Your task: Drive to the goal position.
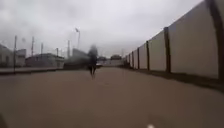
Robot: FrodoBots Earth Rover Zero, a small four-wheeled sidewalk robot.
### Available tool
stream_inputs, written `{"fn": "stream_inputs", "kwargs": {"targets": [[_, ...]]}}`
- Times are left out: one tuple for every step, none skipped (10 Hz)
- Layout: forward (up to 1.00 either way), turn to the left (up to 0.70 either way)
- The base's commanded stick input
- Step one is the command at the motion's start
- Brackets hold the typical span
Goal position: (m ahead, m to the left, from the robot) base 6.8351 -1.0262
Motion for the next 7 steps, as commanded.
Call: {"fn": "stream_inputs", "kwargs": {"targets": [[1.00, 0.00], [1.00, 0.00], [1.00, 0.00], [1.00, 0.00], [1.00, 0.00], [1.00, 0.00], [1.00, 0.00]]}}
